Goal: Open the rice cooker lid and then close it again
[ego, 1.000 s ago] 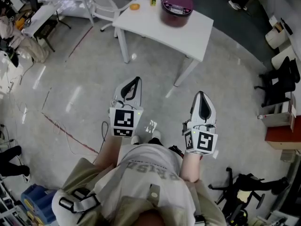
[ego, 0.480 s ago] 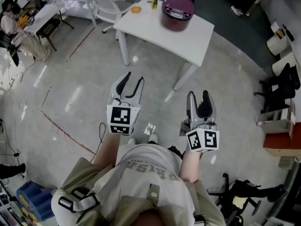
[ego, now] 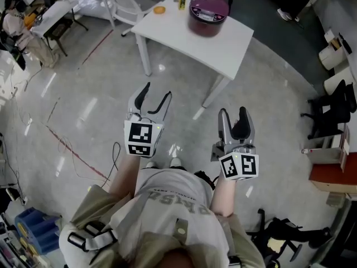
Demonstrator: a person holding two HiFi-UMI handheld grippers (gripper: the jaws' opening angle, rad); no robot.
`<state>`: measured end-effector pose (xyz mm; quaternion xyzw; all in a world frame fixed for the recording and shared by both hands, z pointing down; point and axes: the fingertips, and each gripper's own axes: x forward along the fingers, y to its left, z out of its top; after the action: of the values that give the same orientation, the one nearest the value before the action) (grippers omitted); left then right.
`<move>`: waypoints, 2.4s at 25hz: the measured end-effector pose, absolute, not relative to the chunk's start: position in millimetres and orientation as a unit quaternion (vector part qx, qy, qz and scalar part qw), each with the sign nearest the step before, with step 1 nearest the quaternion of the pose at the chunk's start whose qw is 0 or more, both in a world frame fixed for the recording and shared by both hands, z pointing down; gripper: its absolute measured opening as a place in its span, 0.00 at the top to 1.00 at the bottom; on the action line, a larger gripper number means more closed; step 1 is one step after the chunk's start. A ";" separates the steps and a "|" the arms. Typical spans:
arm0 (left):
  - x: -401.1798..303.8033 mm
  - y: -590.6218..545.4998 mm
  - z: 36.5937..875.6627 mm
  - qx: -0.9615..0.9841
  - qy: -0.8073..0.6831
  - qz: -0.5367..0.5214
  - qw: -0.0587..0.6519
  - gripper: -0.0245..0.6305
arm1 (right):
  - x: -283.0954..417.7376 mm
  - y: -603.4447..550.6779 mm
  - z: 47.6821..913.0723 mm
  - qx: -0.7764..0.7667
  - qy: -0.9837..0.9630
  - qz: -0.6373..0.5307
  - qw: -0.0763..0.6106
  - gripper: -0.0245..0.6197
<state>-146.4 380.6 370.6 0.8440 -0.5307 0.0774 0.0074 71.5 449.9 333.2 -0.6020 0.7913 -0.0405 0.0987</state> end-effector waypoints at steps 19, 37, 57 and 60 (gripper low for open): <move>-101.1 367.4 391.2 0.829 -0.542 0.138 0.005 0.54 | 126.8 412.3 363.3 -0.578 0.806 -0.080 0.099 0.54; -99.0 257.3 403.4 0.857 -0.496 0.140 0.012 0.54 | 105.3 321.6 368.5 -0.596 0.796 -0.077 0.073 0.52; -116.0 126.3 388.8 0.882 -0.455 0.121 -0.004 0.54 | 94.8 207.9 361.8 -0.639 0.762 -0.070 0.076 0.49; -116.0 117.2 397.8 0.882 -0.454 0.130 0.004 0.54 | 95.9 196.9 368.7 -0.640 0.761 -0.077 0.072 0.49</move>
<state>-116.0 117.2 397.8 0.8816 -0.4537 0.1298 0.0042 95.9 196.9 368.7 -0.6401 0.7610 -0.0769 0.0725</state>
